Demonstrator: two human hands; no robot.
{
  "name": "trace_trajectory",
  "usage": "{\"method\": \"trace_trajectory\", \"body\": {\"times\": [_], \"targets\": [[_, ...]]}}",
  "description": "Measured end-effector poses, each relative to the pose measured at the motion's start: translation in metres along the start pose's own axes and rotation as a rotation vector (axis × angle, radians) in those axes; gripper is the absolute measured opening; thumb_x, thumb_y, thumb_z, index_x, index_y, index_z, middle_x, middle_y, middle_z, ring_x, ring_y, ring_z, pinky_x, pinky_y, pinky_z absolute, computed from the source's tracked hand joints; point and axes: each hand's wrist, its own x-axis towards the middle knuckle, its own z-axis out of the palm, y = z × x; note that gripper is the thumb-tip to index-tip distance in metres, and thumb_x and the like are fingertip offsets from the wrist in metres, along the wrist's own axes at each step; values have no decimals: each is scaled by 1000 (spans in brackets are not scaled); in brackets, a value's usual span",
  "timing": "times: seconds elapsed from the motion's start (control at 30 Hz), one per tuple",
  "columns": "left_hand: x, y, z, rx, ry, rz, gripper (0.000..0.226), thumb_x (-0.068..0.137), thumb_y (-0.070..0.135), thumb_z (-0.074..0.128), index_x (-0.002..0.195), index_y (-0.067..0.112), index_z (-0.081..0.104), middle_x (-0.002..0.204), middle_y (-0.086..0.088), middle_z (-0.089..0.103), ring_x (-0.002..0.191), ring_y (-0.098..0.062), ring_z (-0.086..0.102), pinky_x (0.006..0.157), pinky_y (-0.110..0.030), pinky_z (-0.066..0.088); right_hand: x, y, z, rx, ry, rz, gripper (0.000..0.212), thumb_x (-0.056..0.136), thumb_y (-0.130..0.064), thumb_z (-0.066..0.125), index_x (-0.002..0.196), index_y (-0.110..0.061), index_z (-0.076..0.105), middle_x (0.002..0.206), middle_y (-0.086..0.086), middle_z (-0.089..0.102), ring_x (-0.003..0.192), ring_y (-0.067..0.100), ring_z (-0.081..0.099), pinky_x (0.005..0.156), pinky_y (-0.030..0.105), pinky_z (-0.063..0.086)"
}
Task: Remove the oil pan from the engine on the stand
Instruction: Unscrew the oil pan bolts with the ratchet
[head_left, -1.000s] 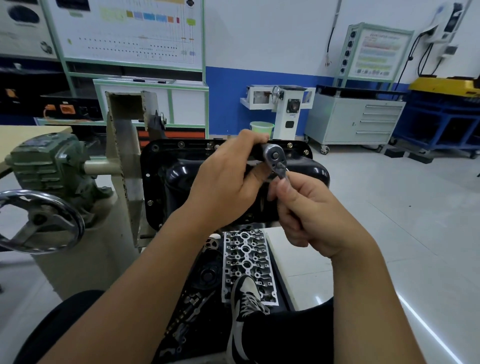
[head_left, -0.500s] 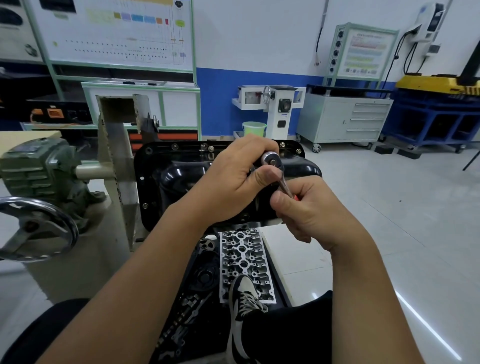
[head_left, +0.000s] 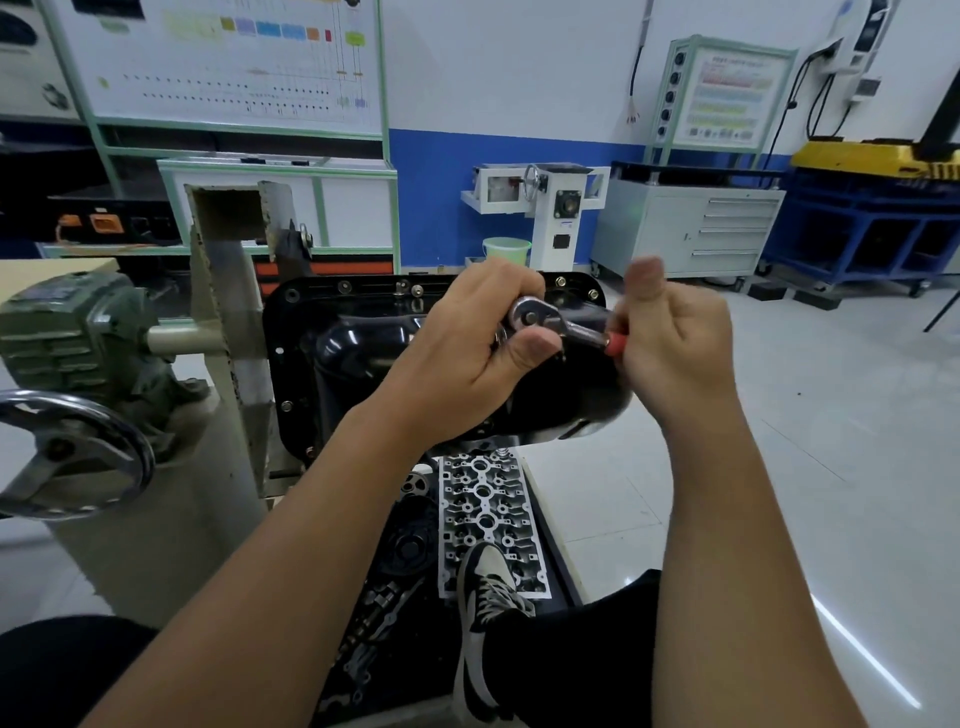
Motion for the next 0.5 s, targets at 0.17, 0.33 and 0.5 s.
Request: {"method": "trace_trajectory", "body": {"times": [0.17,0.33,0.5], "targets": [[3,-4,-3,-96,41,-30,47,101,59,43,103,14,55,86,10,49,74,-8,46,70,-26,38,0,-6,24,-7,402,-33,60,95,-62,61,57,-17,52,54,-6,54,51,4,47,53,27,44],[9,-3,-6,-70,-30,-56,36,99,49,58,109,15,62,93,9,56,83,-12,52,75,-33,44,-17,-23,39,847,854,536,43,89,-48,77,84,-13,52,60,-6,52,46,13,47,46,27,48],[17,0,-2,220,-169,-95,26,99,28,64,124,20,62,112,5,64,105,-20,55,91,-47,47,-22,-43,50,1128,554,625,45,89,-33,81,112,-3,57,94,14,75,72,21,76,64,34,61]]}}
